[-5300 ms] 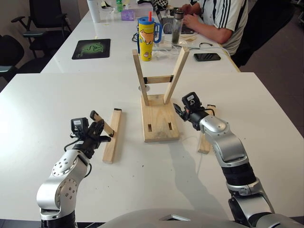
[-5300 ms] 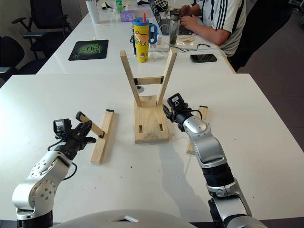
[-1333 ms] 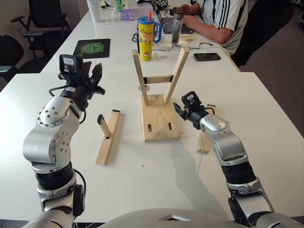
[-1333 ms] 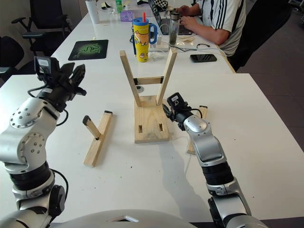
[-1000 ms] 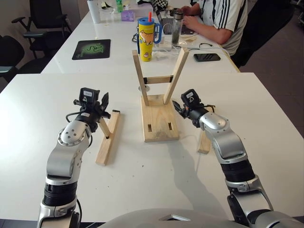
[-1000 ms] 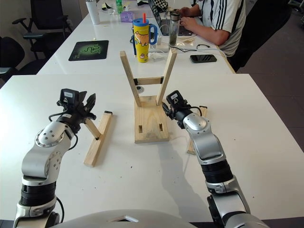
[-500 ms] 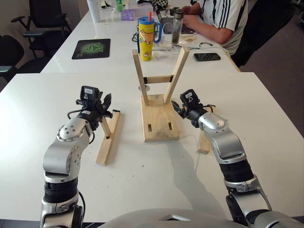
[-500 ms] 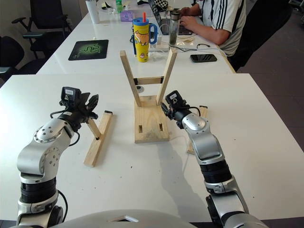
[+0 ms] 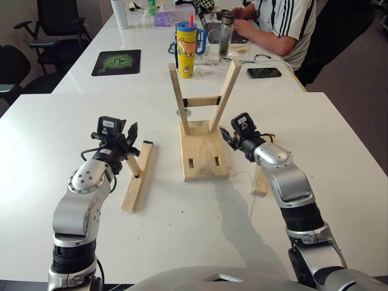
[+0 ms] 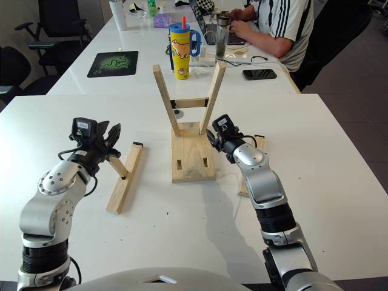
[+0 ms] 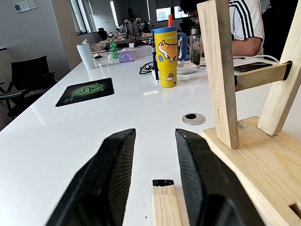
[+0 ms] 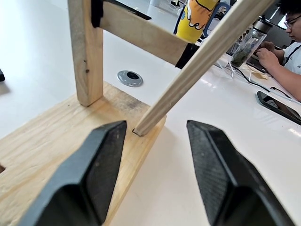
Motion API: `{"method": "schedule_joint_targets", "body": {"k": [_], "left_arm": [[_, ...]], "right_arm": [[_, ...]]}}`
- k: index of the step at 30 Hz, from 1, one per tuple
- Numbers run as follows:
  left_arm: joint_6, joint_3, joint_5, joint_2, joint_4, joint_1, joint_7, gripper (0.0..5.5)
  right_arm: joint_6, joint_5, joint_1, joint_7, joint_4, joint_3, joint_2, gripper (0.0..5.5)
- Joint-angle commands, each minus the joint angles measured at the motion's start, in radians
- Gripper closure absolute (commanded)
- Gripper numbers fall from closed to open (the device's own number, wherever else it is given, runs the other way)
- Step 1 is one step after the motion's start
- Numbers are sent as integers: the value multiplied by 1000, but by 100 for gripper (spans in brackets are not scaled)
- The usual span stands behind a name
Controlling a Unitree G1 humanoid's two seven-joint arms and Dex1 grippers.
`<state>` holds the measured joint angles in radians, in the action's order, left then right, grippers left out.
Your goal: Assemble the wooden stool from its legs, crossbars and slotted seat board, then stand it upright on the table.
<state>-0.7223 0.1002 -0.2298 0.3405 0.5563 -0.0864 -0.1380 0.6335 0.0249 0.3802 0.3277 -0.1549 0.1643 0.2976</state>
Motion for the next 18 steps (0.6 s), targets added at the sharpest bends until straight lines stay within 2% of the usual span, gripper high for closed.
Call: {"method": "schedule_joint_targets", "body": {"k": [1, 7, 14, 18], "left_arm": [[-48, -7, 15, -1, -37, 41, 3, 395], [-44, 47, -8, -5, -10, -46, 14, 395], [-107, 243, -211, -40, 44, -252, 28, 395], [-152, 376, -296, -17, -39, -289, 46, 395]], "right_arm": [[-4, 1, 21, 8, 5, -9, 7, 314], [-5, 1, 22, 8, 7, -8, 7, 314], [-3, 3, 13, 5, 2, -4, 4, 314], [1, 3, 7, 1, -4, -7, 3, 314]]}}
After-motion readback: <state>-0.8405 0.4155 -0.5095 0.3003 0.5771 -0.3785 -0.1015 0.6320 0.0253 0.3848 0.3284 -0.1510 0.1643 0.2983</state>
